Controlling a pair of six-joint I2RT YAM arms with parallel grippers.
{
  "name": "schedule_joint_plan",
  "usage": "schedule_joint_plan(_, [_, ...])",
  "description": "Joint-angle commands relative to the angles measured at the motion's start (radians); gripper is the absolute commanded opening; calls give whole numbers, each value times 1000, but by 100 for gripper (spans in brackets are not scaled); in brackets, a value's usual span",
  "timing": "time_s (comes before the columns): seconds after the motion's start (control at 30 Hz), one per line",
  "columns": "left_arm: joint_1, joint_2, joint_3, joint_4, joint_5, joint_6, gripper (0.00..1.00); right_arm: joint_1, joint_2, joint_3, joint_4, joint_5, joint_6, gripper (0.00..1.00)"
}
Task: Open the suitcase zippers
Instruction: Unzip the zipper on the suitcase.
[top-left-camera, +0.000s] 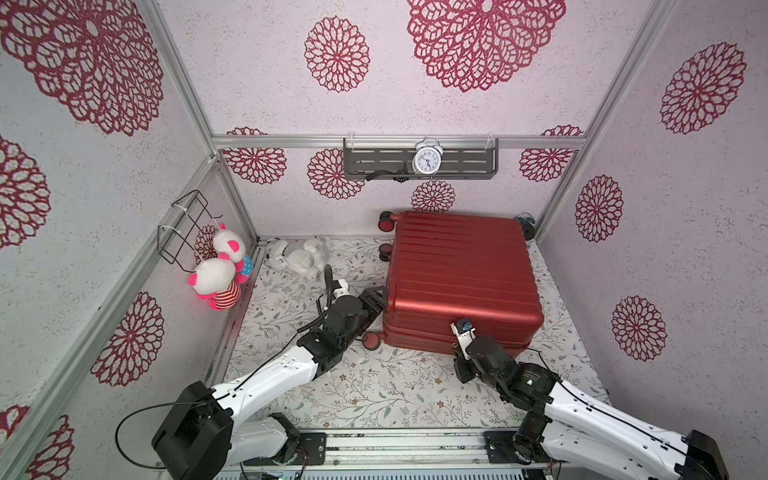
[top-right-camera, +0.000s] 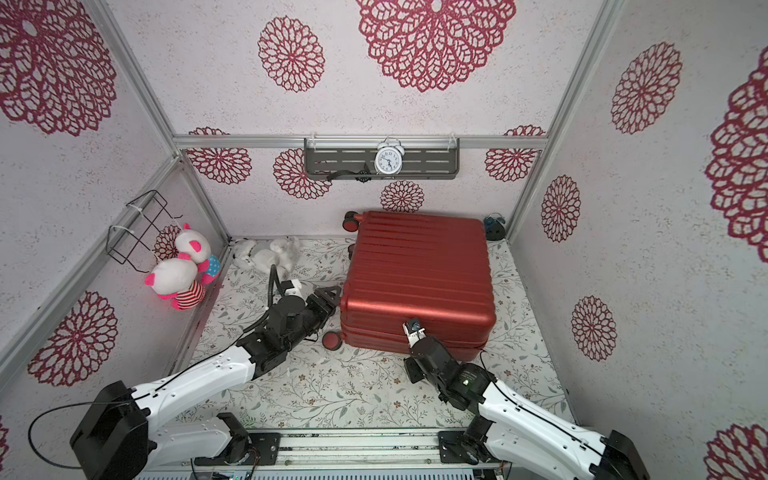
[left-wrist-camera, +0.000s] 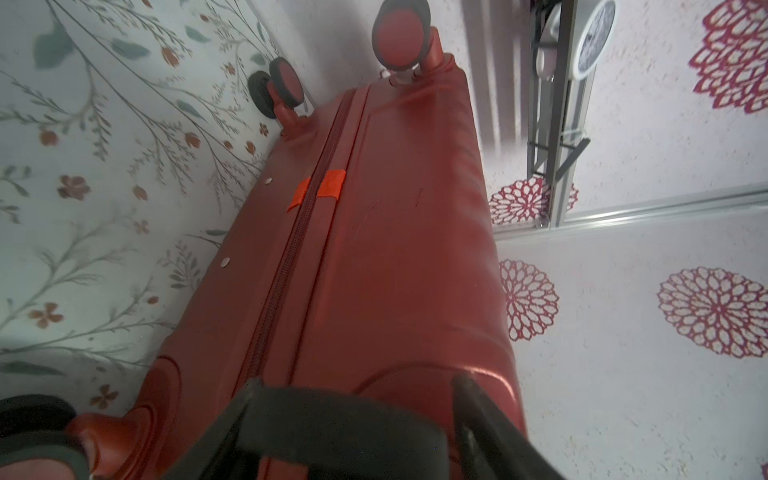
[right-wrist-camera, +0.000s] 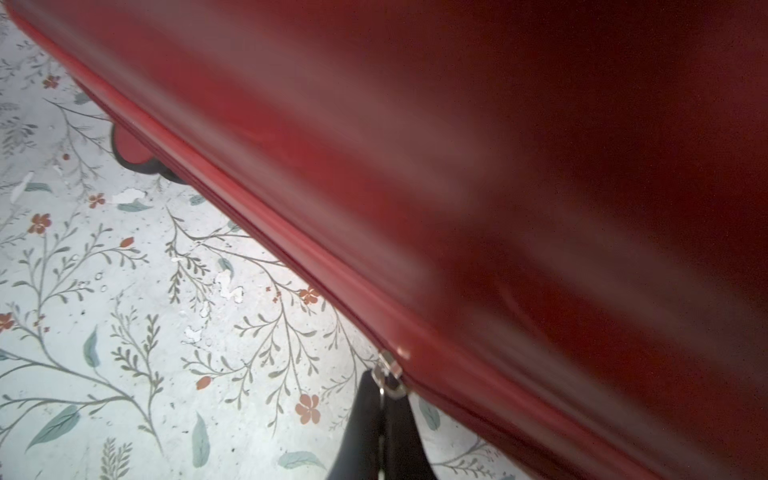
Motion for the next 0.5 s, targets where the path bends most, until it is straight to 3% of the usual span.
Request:
schedule_joint_plan(0.0, [-146, 39, 22, -102, 227, 299, 11, 18, 30, -8, 175, -193, 51, 0])
schedule_joint_plan(0.47, [-320, 58, 3, -91, 95, 255, 8, 58, 193, 23, 317, -187, 21, 0])
